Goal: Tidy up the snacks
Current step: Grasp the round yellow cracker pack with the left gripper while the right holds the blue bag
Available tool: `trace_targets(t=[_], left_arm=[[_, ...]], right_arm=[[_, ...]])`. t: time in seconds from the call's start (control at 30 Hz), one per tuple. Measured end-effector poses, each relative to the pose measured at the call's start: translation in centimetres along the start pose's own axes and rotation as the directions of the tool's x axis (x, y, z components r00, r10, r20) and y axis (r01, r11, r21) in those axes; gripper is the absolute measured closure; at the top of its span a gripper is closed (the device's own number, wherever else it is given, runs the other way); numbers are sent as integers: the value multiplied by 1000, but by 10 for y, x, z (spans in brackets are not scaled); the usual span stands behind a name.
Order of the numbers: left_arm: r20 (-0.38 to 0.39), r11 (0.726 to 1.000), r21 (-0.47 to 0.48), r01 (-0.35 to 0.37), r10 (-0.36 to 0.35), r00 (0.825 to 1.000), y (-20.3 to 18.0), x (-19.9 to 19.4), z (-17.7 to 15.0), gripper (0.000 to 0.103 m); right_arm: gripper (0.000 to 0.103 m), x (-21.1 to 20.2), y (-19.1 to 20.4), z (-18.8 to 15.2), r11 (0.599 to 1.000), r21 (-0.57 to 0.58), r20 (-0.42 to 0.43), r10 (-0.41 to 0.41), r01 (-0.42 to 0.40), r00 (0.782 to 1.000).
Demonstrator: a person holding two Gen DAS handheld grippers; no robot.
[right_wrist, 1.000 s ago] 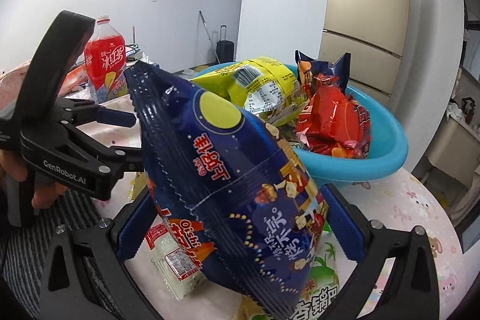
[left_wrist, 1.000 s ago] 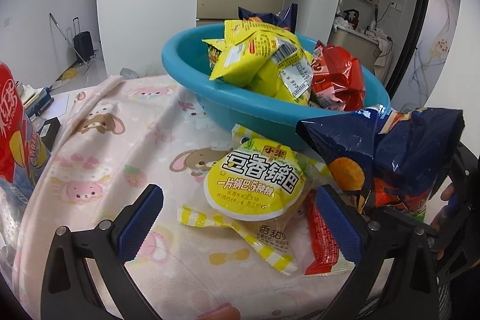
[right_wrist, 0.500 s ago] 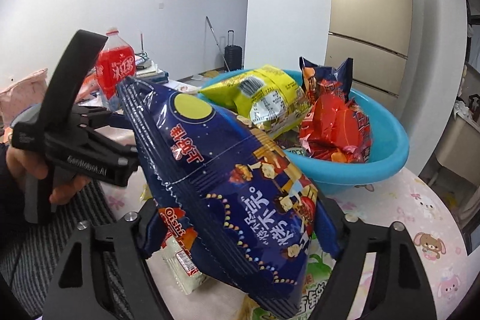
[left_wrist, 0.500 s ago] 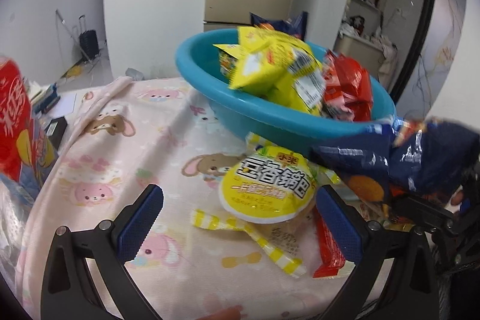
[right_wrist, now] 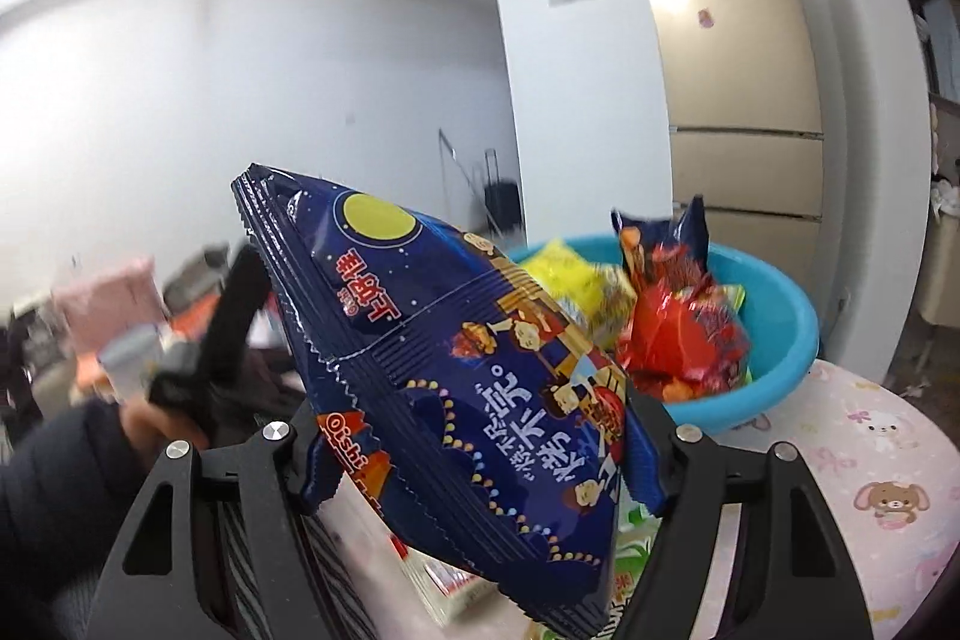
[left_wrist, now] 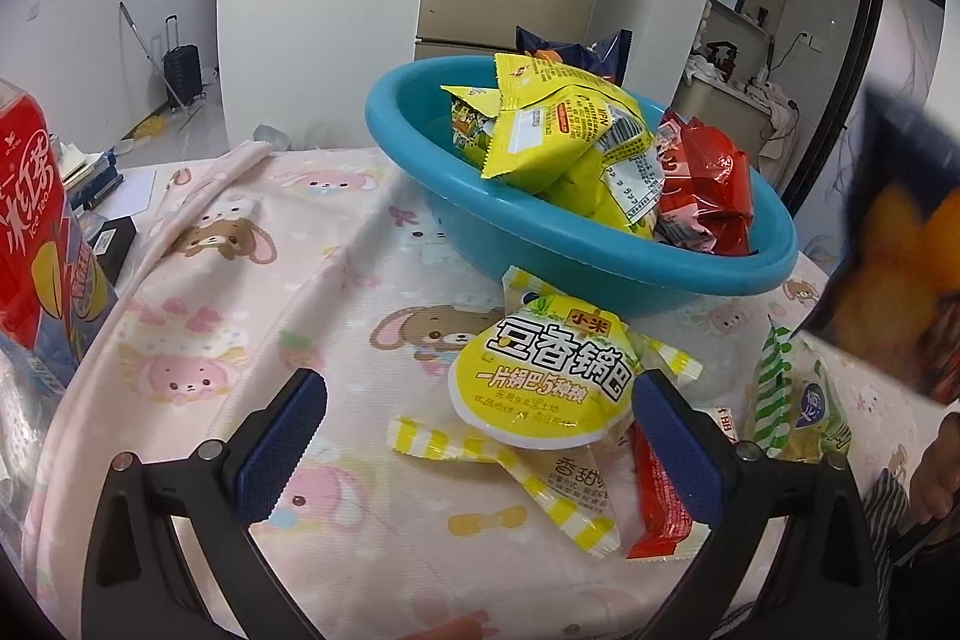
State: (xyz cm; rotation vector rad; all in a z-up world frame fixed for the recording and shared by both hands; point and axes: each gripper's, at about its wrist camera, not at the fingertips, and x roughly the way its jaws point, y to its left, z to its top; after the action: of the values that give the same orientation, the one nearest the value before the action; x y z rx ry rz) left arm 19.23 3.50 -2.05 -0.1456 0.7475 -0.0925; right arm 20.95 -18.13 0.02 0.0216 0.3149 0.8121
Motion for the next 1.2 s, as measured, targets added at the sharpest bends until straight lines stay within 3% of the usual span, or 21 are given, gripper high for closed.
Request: trace_targets(t=[0.17, 0.2, 0.3, 0.43, 0.63, 0.83, 0.87, 0.93, 1.2], left_arm=[[45, 996, 75, -41, 38, 998, 2, 2, 1, 0], [39, 996, 83, -13, 10, 999, 3, 4, 1, 0], [-3, 989, 106, 99, -100, 995, -1, 10, 0, 0], [-49, 978, 179, 111, -104, 993, -17, 20, -4, 0], [-136, 964, 213, 160, -133, 982, -28, 38, 5, 0], [-214, 972, 156, 178, -143, 966, -21, 61, 3, 1], [-223, 973, 149, 177, -142, 965, -19, 64, 2, 2], [-229, 974, 130, 185, -152, 961, -16, 66, 2, 18], [-214, 980, 112, 162, -135, 967, -9, 46, -3, 28]], right_arm=[[30, -12, -12, 2, 996, 85, 84, 3, -10, 996], [30, -12, -15, 2, 994, 105, 84, 3, -12, 996], [30, -10, -21, 0, 990, 138, 78, -2, -9, 997], [30, -7, -27, 0, 987, 161, 71, -4, -8, 997], [30, -9, -32, 1, 984, 176, 75, -4, -9, 997], [30, -9, -33, 0, 982, 191, 67, 1, -14, 998], [30, -8, -33, 0, 981, 191, 67, 0, -13, 998], [30, -8, -33, 0, 982, 187, 64, 0, -12, 998], [30, -1, -32, -1, 985, 173, 44, -8, 0, 999]])
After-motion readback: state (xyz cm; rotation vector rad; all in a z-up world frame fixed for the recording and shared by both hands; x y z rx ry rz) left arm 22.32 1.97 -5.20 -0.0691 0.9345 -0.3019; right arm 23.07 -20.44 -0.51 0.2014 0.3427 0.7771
